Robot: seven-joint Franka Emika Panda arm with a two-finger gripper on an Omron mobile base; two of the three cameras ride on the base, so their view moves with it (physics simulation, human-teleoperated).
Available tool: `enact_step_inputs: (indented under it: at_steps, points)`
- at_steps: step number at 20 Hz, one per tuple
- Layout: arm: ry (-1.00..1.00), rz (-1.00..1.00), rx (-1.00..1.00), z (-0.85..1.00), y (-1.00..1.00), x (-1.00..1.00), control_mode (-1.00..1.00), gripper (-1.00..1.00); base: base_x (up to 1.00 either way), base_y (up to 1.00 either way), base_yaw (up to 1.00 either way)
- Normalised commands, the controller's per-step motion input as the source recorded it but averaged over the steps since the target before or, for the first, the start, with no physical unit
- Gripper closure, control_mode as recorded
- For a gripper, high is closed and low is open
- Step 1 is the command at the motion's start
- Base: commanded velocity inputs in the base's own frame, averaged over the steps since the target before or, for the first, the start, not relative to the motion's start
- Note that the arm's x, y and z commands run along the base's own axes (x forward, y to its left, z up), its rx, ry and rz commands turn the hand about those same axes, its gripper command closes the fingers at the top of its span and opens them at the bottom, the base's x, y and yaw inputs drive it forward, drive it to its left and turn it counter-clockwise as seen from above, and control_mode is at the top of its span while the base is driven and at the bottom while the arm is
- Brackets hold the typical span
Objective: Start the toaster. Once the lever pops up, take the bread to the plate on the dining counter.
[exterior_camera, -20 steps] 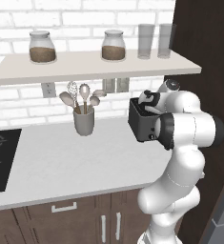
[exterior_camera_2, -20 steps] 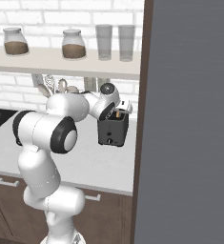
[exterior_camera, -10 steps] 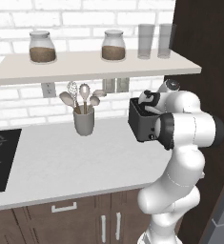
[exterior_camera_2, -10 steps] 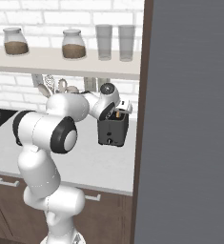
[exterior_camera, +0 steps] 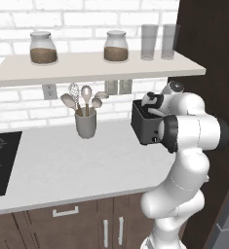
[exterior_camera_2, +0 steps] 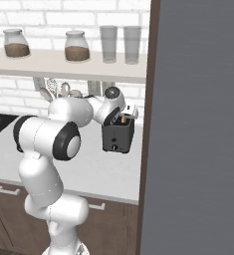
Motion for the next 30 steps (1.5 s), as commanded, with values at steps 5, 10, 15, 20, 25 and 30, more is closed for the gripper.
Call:
enact_step_inputs:
  at_steps: [5,10,15,20,25,30]
  points:
    - [0.00,0.00,0.00,0.00,0.00,0.00,-1.00,-1.00,0.00,0.00,0.00]
    - [0.00,0.00,0.00,0.00,0.00,0.00,-1.00,-1.00,0.00,0.00,0.00]
    - [0.00,0.00,0.00,0.00,0.00,0.00,-1.00,-1.00,0.00,0.00,0.00]
    - [0.00,0.00,0.00,0.00,0.00,0.00,-1.00,-1.00,0.00,0.00,0.00]
    - [0.00,0.00,0.00,0.00,0.00,0.00,-1.00,-1.00,0.00,0.00,0.00]
    - [0.00,0.00,0.00,0.00,0.00,0.00,-1.00,-1.00,0.00,0.00,0.00]
